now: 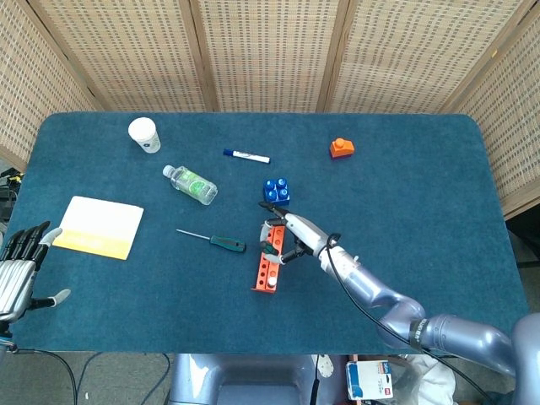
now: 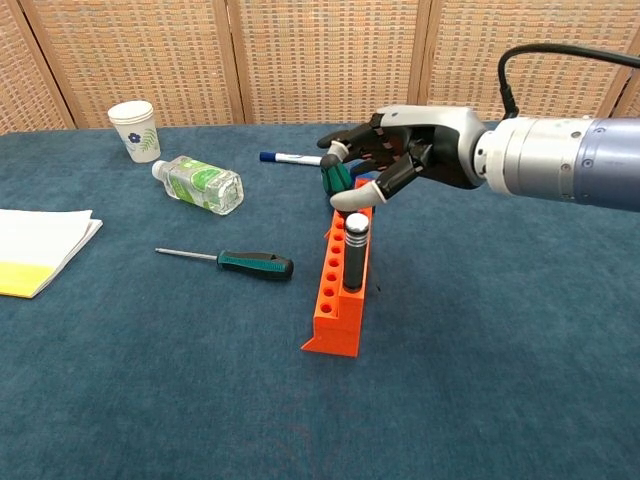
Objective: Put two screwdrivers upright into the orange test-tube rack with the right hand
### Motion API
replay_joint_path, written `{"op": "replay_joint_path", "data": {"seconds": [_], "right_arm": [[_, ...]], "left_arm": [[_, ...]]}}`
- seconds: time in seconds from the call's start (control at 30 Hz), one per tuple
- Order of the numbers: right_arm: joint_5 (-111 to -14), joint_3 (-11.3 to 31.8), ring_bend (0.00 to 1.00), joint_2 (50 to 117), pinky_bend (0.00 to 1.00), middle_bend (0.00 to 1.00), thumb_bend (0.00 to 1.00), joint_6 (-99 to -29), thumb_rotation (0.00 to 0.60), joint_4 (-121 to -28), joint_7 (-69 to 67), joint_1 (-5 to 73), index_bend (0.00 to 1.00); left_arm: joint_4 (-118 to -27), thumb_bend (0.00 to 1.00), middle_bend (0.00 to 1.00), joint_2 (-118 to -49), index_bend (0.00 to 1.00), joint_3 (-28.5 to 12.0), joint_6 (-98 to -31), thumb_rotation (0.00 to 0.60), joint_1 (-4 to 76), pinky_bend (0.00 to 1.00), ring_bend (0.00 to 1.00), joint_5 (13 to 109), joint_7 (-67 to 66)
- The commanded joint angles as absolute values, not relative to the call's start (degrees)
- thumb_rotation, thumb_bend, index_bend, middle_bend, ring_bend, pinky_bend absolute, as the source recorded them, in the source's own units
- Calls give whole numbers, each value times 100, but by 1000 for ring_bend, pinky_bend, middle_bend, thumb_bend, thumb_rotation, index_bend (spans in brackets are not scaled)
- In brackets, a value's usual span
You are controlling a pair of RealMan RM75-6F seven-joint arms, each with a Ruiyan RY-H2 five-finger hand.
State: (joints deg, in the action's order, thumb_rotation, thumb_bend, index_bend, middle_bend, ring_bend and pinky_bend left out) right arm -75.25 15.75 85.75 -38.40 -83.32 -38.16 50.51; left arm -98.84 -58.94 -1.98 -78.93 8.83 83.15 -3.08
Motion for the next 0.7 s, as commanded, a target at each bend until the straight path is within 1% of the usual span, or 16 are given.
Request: {"op": "replay_joint_path", "data": {"seconds": [0.03, 0.3, 0.7], "right_arm": [[-7527, 1569, 0, 8582, 0, 0, 380, -3827, 600, -8318, -3829, 5066, 480], [-7532, 1542, 0, 8560, 0, 0, 382, -3800, 600, -8256, -3909, 5069, 368], [-7749, 1467, 0, 8488, 0, 0, 384, -3909, 600, -8304, -4105, 5030, 363]], "left_arm": [[-9886, 0, 0, -5895, 0, -195, -7893, 600, 883, 0, 0, 8317, -311], [-9881, 0, 0, -5904, 0, -198, -7881, 600, 890, 0, 0, 8304, -330], [-9895, 0, 0, -5909, 0, -188, -7895, 600, 886, 0, 0, 8323, -351]]}}
